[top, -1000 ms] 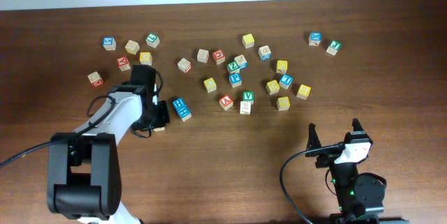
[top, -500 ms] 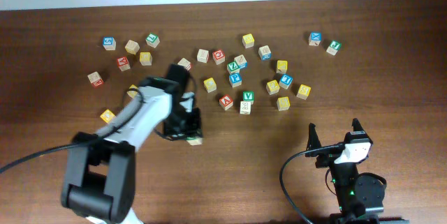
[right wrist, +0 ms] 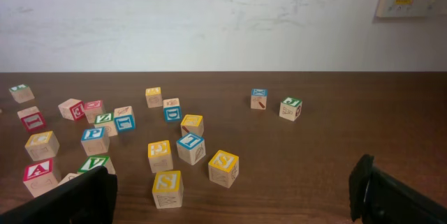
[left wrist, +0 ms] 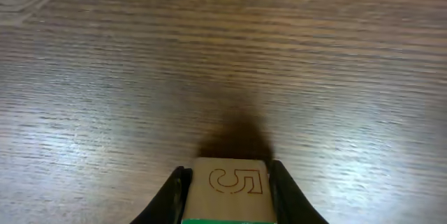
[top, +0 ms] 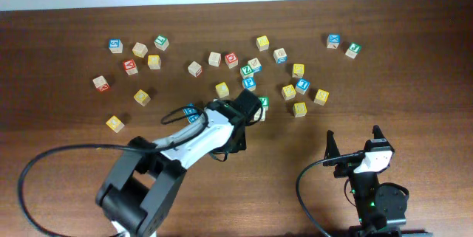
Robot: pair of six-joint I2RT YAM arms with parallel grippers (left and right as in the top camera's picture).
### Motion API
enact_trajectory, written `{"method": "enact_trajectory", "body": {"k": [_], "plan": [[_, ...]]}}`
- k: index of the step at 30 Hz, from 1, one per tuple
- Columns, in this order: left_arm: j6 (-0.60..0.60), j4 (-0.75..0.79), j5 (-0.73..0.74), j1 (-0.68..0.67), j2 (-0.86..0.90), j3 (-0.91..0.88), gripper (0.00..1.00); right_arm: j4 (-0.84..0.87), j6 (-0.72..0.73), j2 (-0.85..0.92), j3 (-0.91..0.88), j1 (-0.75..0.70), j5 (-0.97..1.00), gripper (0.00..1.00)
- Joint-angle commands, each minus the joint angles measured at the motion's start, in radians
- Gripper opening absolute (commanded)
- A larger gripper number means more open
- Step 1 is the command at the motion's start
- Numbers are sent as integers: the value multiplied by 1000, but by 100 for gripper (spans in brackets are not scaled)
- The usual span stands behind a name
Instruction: Spell out RSS
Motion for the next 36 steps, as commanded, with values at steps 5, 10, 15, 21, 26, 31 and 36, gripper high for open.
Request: {"method": "enact_trajectory", "body": {"k": [5, 10, 15, 21, 26, 31, 36], "plan": [[-20, 14, 49, 0, 3, 3, 30, -5, -8, -6, -5, -6, 9, 98], [-20, 21, 71, 0, 3, 3, 31, -5, -8, -6, -5, -6, 9, 98], [-16, 18, 65, 0, 3, 9, 67, -5, -8, -6, -5, -6, 9, 98], [34, -208, 78, 77, 0, 272, 82, -5, -8, -6, -5, -6, 9, 98], [163, -468, 158, 275, 0, 676, 90, -5, -8, -6, -5, -6, 9, 98], [168, -575, 53, 675, 2, 730, 99, -5, -8, -7, -5, -6, 9, 98], [168, -631, 72, 900, 2, 728, 99, -5, -8, -6, -5, -6, 12, 99]]}}
